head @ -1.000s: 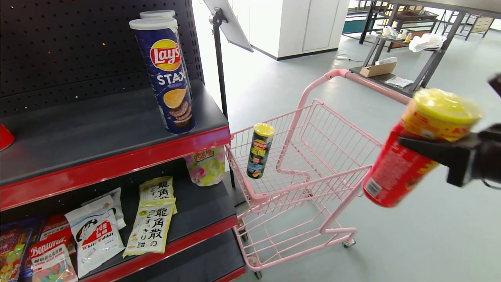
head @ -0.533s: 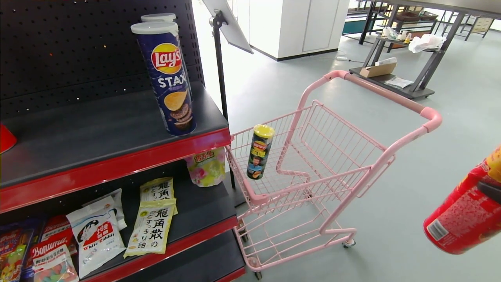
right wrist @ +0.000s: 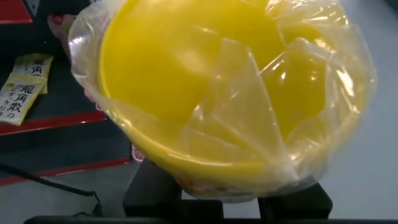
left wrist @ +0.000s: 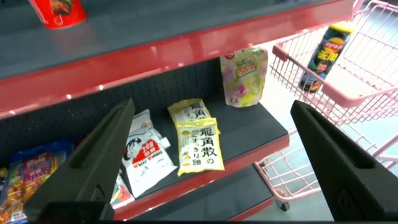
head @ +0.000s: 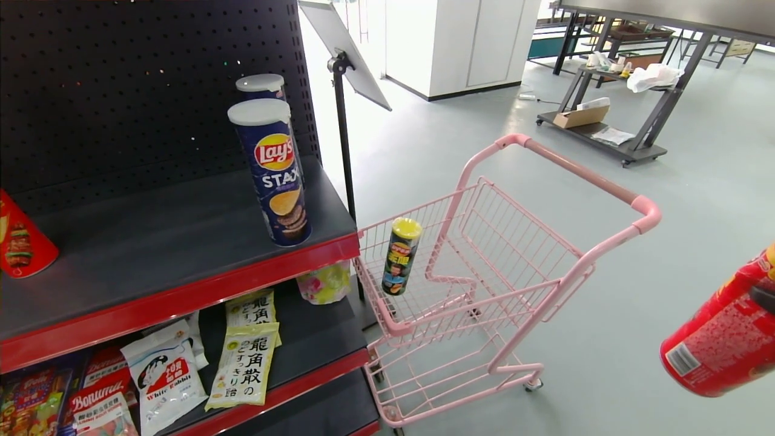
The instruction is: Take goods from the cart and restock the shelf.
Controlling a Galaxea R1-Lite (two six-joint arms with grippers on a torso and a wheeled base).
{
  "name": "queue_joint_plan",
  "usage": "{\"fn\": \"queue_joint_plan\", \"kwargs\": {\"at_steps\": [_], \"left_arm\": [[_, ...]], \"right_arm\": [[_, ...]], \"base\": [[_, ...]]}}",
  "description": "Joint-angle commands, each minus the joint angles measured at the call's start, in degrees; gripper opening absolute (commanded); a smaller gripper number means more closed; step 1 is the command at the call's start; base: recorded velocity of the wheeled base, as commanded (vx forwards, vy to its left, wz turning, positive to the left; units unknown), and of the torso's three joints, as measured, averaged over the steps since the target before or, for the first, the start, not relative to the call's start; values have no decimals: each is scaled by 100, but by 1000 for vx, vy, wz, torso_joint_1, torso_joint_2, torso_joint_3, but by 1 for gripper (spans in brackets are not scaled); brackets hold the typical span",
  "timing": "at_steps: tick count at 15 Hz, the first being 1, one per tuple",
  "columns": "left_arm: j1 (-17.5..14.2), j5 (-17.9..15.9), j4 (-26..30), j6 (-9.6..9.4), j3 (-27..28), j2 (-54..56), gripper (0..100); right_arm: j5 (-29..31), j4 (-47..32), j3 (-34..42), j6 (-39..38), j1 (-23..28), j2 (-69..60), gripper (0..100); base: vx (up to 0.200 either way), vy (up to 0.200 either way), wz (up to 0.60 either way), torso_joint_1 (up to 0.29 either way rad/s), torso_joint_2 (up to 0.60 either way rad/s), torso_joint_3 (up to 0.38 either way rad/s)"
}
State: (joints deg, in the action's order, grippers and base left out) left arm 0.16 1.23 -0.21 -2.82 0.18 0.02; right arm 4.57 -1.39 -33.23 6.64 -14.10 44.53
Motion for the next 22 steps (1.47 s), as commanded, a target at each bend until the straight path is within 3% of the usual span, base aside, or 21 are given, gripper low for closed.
{"fn": "queue_joint_plan", "kwargs": {"at_steps": [1, 9, 13, 16, 18, 22], "left_arm": [[2, 0, 3, 0, -1, -2, 100], [2, -18, 3, 27, -1, -2, 100], [2, -9, 12, 44, -1, -2, 100], [2, 0, 12, 62, -1, -2, 100], [2, 0, 21, 282, -1, -2, 100], [2, 0, 21, 308, -1, -2, 100]], "right_arm": [[0, -2, 18, 4, -5, -6, 0], [-185, -2, 45, 39, -22, 56, 0], [-976, -2, 62, 48, -49, 117, 0], [-1125, 60, -8, 276, -136, 539, 0], [-1143, 60, -105, 294, -145, 776, 0], [-1187, 60, -17, 285, -259, 847, 0]], "base": [[0, 0, 0, 193, -476, -276], [0, 0, 0, 172, -386, -220], [0, 0, 0, 161, -354, -200], [0, 0, 0, 41, -99, -52], [0, 0, 0, 0, 0, 0], [0, 0, 600, 4, -1, 1]]}}
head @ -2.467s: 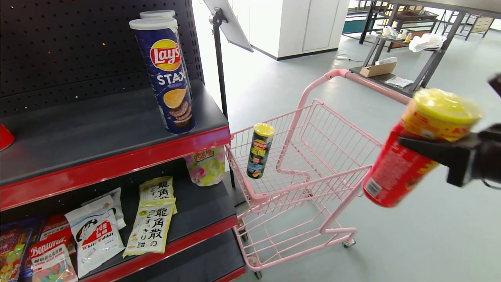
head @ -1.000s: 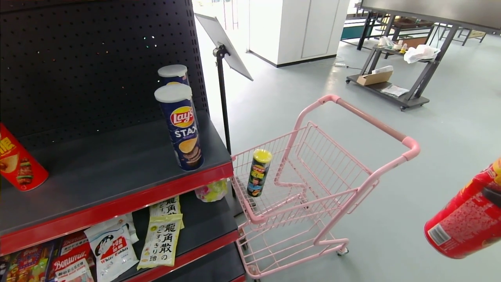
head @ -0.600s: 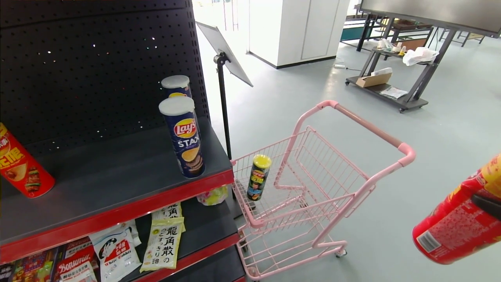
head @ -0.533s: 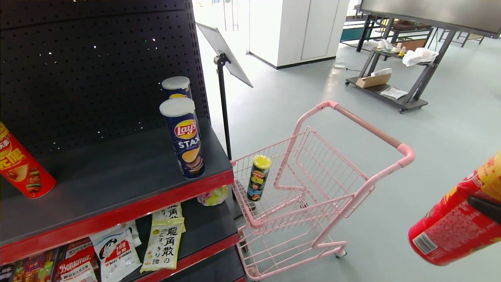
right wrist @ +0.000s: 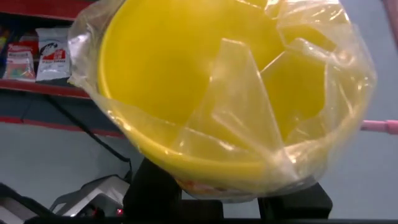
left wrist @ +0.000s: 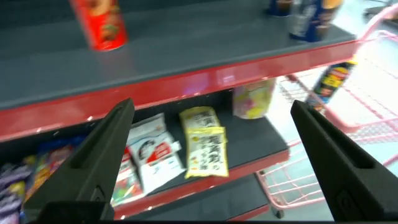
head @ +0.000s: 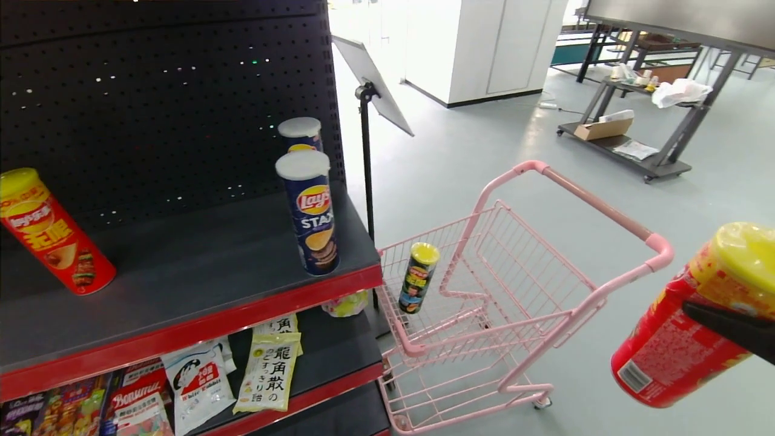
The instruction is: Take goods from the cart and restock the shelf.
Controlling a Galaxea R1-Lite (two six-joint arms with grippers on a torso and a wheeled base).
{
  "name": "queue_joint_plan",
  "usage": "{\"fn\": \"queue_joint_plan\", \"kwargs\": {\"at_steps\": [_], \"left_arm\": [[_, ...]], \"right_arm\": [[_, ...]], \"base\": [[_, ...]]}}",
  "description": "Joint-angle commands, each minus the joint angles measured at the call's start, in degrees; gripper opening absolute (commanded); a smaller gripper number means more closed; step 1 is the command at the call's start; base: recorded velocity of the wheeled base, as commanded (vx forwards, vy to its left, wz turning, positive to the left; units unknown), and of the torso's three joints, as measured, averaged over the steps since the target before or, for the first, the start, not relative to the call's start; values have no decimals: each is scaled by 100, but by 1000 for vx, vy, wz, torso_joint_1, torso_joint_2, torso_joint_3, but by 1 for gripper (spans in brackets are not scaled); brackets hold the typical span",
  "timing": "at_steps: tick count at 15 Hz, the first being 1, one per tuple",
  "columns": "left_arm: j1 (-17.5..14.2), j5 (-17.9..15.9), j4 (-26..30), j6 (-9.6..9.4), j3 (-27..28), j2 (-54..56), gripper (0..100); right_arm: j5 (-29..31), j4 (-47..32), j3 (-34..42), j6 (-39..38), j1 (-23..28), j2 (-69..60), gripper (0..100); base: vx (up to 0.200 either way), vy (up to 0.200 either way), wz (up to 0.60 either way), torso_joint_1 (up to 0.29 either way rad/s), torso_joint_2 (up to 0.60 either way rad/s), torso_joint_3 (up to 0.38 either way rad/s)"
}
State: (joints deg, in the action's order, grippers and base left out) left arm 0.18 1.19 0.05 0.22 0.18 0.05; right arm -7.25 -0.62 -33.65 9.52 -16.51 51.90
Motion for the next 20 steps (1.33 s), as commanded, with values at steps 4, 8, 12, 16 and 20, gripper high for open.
{"fn": "queue_joint_plan", "kwargs": {"at_steps": [4, 8, 12, 16, 20], "left_arm": [[-1, 4, -5, -4, -1, -5, 100], [-1, 4, -5, -13, -1, -5, 100], [-1, -5, -5, -22, -1, -5, 100], [-1, -5, -5, -22, -1, -5, 100], [-1, -5, -5, -22, -1, -5, 100]], "right_arm": [[-4, -8, 25, -3, -19, 198, 0], [40, 97, 209, -29, 42, 163, 0], [-83, 590, 526, 41, -11, 154, 0], [-1156, 897, 684, 199, -204, 163, 0], [-1577, 897, 789, 243, -362, 58, 0]], "base": [[0, 0, 600, 8, 5, 1], [0, 0, 150, -1, 1, 2], [0, 150, 0, -2, -3, 3], [0, 200, 0, 7, 7, 1], [0, 200, 0, 5, -1, 4]]}}
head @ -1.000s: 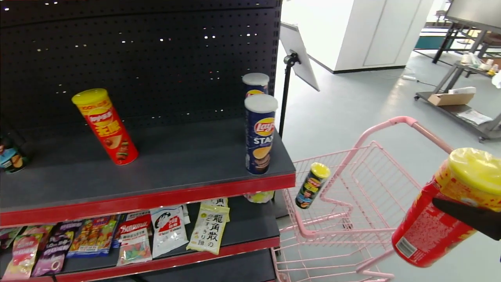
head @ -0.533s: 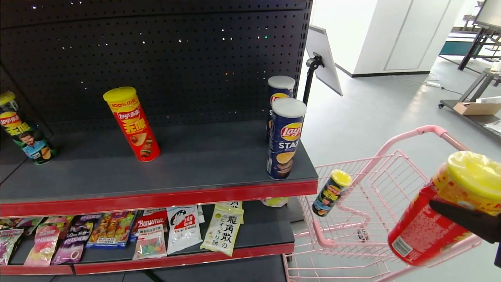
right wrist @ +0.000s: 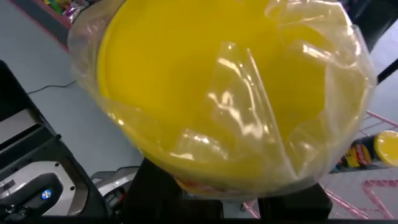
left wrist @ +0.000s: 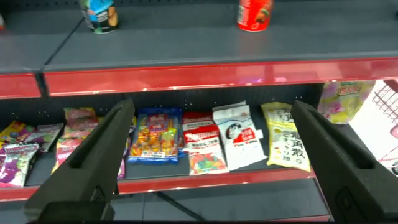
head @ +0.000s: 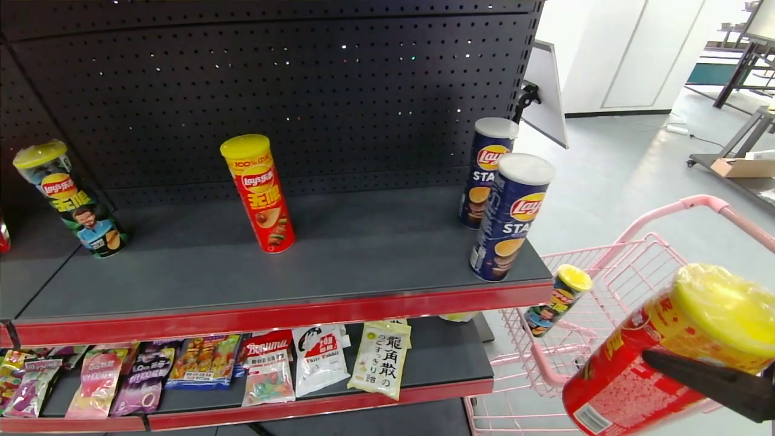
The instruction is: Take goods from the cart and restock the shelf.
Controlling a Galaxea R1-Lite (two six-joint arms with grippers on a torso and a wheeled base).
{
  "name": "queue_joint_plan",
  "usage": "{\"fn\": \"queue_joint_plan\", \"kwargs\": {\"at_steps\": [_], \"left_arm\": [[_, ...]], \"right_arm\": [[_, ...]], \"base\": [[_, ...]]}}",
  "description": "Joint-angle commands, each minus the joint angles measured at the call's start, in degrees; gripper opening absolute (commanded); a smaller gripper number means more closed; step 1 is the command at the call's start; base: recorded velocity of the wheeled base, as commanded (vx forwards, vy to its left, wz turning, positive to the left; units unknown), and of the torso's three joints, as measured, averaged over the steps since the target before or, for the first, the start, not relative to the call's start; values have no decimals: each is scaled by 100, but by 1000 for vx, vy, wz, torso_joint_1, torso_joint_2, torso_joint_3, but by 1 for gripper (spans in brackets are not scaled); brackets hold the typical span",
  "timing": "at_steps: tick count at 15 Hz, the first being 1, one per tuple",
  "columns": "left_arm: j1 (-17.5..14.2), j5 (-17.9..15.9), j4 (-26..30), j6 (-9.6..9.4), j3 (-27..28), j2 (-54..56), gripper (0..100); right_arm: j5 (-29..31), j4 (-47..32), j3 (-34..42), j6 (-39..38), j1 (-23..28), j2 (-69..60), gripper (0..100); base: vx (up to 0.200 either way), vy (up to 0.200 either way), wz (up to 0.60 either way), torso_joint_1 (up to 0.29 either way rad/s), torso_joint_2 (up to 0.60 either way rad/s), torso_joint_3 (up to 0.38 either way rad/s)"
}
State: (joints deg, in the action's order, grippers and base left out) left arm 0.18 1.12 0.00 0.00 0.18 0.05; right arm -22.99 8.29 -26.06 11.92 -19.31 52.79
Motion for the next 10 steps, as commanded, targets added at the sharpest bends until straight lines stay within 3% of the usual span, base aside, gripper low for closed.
{"fn": "queue_joint_plan", "kwargs": {"at_steps": [1, 6, 10], "left_arm": [[-1, 2, 0, 0, -1, -5, 100], [-1, 2, 0, 0, -1, -5, 100], [-1, 2, 0, 0, -1, -5, 100]], "right_arm": [[-4, 6, 58, 3, -266, -31, 0], [5, 15, 84, -6, -829, -119, 0], [-4, 15, 154, 3, -908, -172, 0]], "base": [[0, 200, 0, 2, 2, -2], [0, 200, 0, 2, 3, 0], [0, 200, 0, 2, 2, 0]]}}
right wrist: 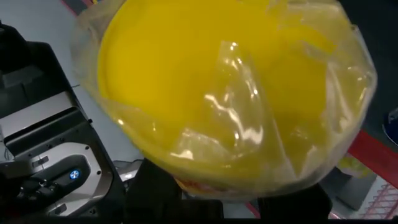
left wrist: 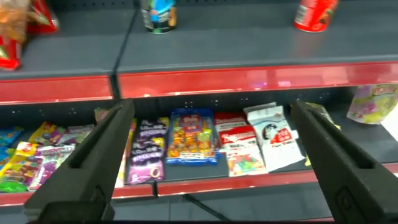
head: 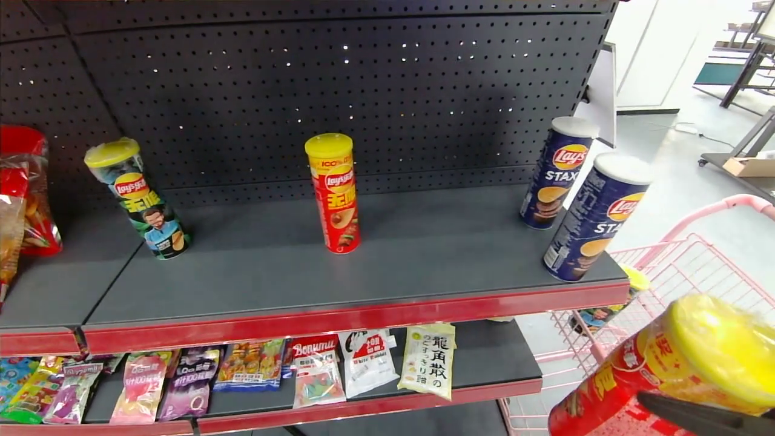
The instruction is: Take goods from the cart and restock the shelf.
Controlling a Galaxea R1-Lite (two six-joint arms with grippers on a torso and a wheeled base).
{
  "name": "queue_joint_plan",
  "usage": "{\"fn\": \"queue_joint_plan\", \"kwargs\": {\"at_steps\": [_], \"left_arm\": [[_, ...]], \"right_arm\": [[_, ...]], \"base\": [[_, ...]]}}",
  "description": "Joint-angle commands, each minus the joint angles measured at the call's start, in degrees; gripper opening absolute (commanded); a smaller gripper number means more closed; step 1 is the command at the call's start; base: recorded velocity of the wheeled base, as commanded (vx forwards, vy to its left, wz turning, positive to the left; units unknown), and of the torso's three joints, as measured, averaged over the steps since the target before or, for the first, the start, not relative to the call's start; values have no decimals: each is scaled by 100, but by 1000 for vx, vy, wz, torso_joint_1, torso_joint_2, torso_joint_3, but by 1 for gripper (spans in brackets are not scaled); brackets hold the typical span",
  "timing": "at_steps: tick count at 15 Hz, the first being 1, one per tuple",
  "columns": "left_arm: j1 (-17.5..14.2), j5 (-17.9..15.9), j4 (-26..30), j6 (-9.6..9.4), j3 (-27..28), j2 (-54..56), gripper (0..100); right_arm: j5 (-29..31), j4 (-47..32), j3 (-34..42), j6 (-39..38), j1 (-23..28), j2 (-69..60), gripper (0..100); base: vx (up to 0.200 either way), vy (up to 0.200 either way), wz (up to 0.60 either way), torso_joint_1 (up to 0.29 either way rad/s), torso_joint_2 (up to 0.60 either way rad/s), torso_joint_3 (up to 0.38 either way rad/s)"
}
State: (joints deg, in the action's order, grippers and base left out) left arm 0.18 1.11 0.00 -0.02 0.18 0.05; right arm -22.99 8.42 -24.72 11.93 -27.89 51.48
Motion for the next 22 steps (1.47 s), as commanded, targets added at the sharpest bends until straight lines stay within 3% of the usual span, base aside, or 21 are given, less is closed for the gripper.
{"fn": "queue_joint_plan", "kwargs": {"at_steps": [1, 3, 9, 14, 19, 20, 22], "left_arm": [[-1, 3, 0, -6, -1, -5, 100], [-1, 3, 0, 2, -1, -5, 100], [-1, 3, 0, -50, -1, -5, 100], [-1, 3, 0, -50, -1, -5, 100], [-1, -5, 0, -6, -1, -5, 100], [-1, -23, 0, 73, -1, -5, 100], [-1, -32, 0, -15, -1, -40, 100]], "right_arm": [[5, -7, 46, -7, -138, -103, 0], [14, -7, 117, -7, -208, -173, 0], [5, -25, 240, 2, -217, -305, 0], [5, -25, 266, 2, -217, -323, 0], [5, -25, 275, 2, -217, -323, 0], [-4, -25, 284, 2, -217, -323, 0], [40, -34, 257, 2, -217, -288, 0]], "base": [[0, 200, 0, -2, 2, 2], [0, 200, 0, 2, 2, 5], [0, 0, 0, 0, 0, 0], [160, 0, 0, -7, 2, 3], [0, 0, 0, 0, 0, 0], [0, 0, 0, 0, 0, 0], [0, 0, 0, 0, 0, 0]]}}
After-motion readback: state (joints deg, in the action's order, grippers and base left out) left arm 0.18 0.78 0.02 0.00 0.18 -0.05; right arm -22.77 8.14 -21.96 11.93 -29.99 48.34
